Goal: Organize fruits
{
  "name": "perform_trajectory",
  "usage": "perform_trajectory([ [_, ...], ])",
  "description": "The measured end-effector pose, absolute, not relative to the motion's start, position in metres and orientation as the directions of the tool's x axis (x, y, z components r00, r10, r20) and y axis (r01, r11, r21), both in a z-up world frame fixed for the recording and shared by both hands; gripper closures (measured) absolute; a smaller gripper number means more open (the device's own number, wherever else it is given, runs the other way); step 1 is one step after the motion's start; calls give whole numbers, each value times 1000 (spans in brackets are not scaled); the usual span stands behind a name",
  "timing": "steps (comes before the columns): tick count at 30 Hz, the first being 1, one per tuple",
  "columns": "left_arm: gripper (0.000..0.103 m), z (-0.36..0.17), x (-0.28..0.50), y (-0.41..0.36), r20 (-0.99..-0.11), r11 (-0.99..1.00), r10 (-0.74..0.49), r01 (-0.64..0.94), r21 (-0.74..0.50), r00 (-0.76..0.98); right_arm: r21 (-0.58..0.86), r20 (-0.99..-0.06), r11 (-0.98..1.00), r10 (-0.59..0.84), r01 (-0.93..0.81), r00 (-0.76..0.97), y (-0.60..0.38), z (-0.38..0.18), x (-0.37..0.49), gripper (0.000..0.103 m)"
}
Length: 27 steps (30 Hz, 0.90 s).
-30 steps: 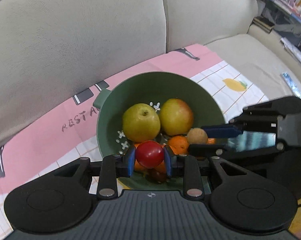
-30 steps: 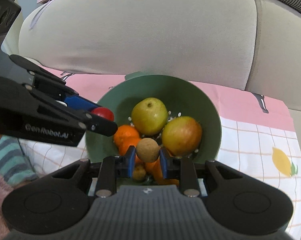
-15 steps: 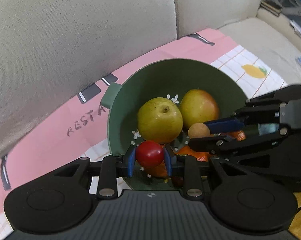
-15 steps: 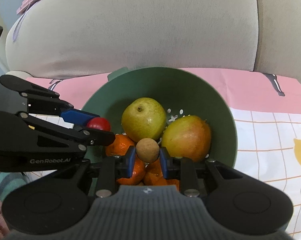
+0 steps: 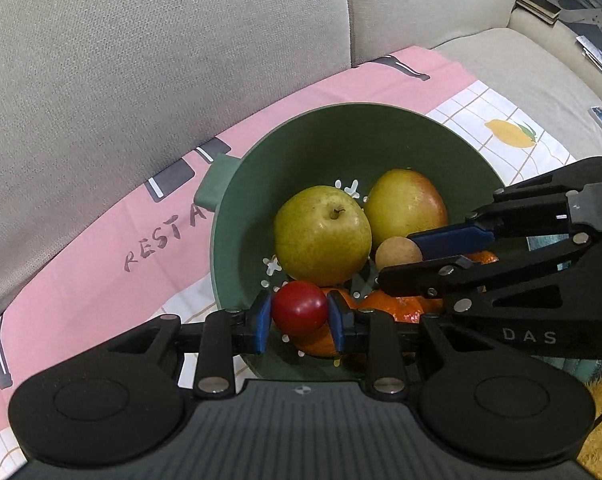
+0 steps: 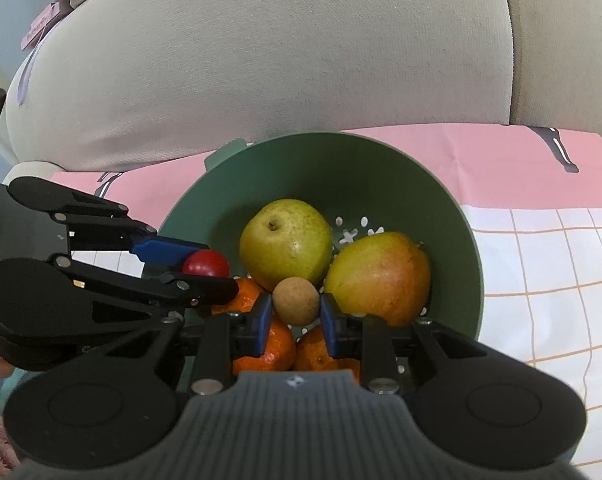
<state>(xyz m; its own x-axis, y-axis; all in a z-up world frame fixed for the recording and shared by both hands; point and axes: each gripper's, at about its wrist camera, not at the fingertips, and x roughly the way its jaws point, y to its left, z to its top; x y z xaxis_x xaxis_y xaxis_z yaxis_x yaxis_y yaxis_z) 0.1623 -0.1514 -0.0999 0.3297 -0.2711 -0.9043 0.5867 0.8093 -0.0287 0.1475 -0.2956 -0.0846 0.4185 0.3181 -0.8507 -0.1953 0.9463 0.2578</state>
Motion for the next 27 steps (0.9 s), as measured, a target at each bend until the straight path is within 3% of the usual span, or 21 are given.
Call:
perform_trajectory([
  [12,63,-94,162,-142,-891,815,-314,575,-76,328,280,-848,949,315,-145,426,-300,-81,147,69],
  [14,61,-92,161,-141,-889,813,-318,577,-76,331,263,-847,955,298,-139,441,-300,-77,145,61],
  [16,50,-87,159,-139,-883,821,-312,567,-65,350,255,-843,959,284,-126,456,-301,-72,143,55],
  [19,45,-76,155,-135,-869,823,-327,564,-68,372,252,-834,960,279,-120,476,-304,-62,140,50],
  [27,42,-34,134,-115,-805,840,-342,542,-30,485,184,-790,972,235,-147,566,-292,-26,125,34],
])
